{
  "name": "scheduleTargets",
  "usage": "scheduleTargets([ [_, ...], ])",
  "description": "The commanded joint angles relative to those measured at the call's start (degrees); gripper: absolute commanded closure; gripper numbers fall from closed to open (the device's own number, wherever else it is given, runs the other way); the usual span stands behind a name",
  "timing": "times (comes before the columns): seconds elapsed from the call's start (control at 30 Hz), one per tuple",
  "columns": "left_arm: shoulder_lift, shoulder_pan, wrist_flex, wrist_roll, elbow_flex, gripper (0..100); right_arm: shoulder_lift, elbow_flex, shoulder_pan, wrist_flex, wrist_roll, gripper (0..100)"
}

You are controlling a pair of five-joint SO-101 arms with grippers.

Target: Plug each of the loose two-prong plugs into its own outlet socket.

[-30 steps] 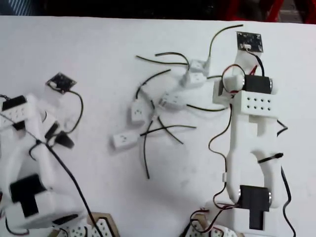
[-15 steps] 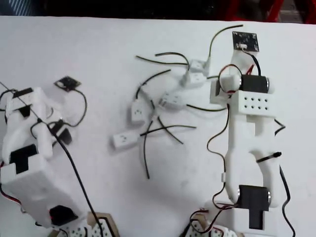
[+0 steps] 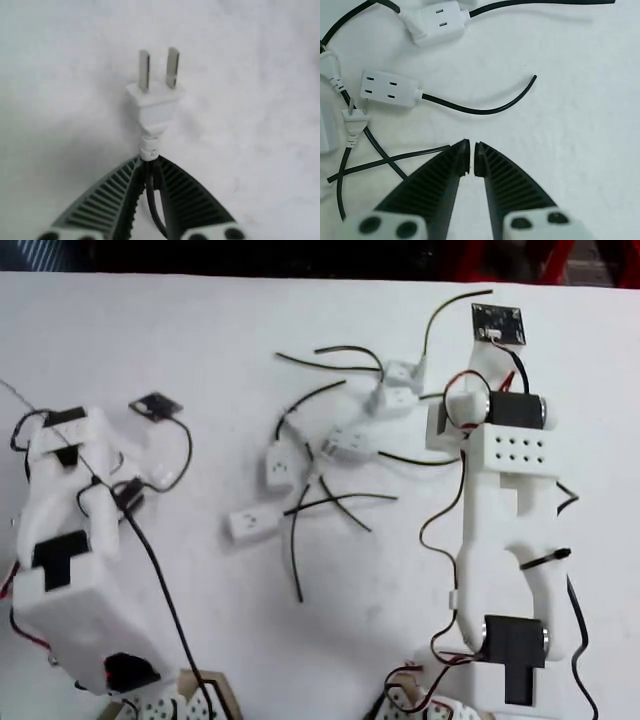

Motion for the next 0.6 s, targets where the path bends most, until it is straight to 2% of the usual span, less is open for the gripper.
scheduleTargets([
  [0.0, -10.2, 2.5, 0.9, 4.3, -1.5, 98, -2.5, -0.4, -0.4, -0.8, 0.5, 97.7],
  [0.13, -15.3, 4.6, 2.0, 8.0, -1.6, 98, -2.5, -0.4, -0.2, -0.8, 0.5, 97.7],
  [0.23, -17.6, 8.4, 4.5, 8.5, -1.6, 98, -2.5, -0.4, -0.2, -0.8, 0.5, 97.7],
  [0.37, -20.7, 13.6, 5.2, 13.0, -1.8, 98, -2.5, -0.4, -0.1, -0.8, 0.5, 97.7],
  [0.57, -25.3, 27.0, 4.2, 22.1, -2.1, 98, -3.0, -0.5, 0.9, -0.8, 0.5, 97.7],
])
